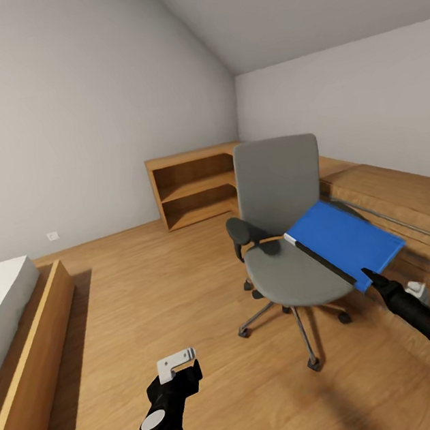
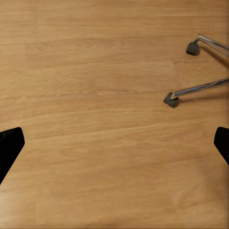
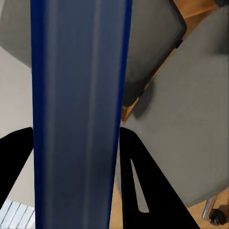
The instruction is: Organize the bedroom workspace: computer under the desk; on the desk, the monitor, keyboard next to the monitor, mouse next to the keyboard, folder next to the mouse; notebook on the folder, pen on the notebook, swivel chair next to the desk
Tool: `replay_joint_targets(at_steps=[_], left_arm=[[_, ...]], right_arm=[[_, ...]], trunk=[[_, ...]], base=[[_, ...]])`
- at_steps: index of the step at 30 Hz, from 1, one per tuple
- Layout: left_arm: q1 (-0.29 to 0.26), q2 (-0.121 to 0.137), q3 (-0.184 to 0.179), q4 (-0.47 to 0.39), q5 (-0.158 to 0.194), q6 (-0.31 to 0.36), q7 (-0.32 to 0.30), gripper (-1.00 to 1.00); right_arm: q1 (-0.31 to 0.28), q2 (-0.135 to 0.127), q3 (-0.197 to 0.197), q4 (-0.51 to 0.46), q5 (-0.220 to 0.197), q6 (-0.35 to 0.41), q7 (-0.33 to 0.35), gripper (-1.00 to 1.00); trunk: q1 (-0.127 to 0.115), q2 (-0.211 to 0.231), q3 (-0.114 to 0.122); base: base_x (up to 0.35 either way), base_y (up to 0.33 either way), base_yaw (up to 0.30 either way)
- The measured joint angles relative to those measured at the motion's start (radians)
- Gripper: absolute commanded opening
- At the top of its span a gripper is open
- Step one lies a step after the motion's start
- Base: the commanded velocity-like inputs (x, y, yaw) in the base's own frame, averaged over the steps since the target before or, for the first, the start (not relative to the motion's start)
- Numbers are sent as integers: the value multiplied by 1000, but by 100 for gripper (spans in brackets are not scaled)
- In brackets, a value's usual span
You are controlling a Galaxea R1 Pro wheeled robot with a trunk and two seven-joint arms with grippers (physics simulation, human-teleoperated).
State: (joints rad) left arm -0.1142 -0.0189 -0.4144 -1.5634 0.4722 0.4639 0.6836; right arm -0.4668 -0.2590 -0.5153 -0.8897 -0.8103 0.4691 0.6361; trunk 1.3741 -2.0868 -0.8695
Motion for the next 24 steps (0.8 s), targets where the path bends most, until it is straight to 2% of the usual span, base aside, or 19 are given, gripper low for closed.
replay_joint_targets(at_steps=[5,7,12,14,15,16,17,19,20,24], left_arm=[[0,0,0,0,0,0,0,100],[0,0,0,0,0,0,0,100],[0,0,0,0,-1,0,0,100],[0,-1,0,0,-1,0,0,100],[0,-1,0,0,-1,0,0,100],[0,-1,0,0,-1,0,0,100],[0,-1,0,0,-1,0,0,100],[0,-1,0,0,-1,0,0,100],[0,-1,0,0,-1,0,0,100],[0,-1,0,0,-1,0,0,100]], right_arm=[[7,6,0,-48,1,0,-14,-100],[9,20,0,-83,1,-1,-22,-100],[41,82,-1,-226,3,-5,-83,-100],[80,122,-1,-322,3,-9,-131,-100],[111,153,-2,-392,3,-12,-166,-100],[128,170,-3,-428,4,-13,-185,-100],[157,203,-7,-492,3,-17,-221,-100],[182,235,-15,-547,4,-23,-257,-100],[199,263,-28,-587,3,-30,-285,-100],[221,314,-70,-642,2,-45,-324,-100]], trunk=[[-19,35,16],[-27,49,22],[-46,84,38],[-54,98,44],[-58,105,47],[-61,112,50],[-65,119,53],[-73,133,60],[-77,140,63],[-92,168,75]], base=[[-13,-13,0],[-4,-3,0],[-1,-1,0],[0,0,0],[0,0,0],[0,0,0],[0,0,0],[0,0,0],[0,0,0],[0,0,0]])
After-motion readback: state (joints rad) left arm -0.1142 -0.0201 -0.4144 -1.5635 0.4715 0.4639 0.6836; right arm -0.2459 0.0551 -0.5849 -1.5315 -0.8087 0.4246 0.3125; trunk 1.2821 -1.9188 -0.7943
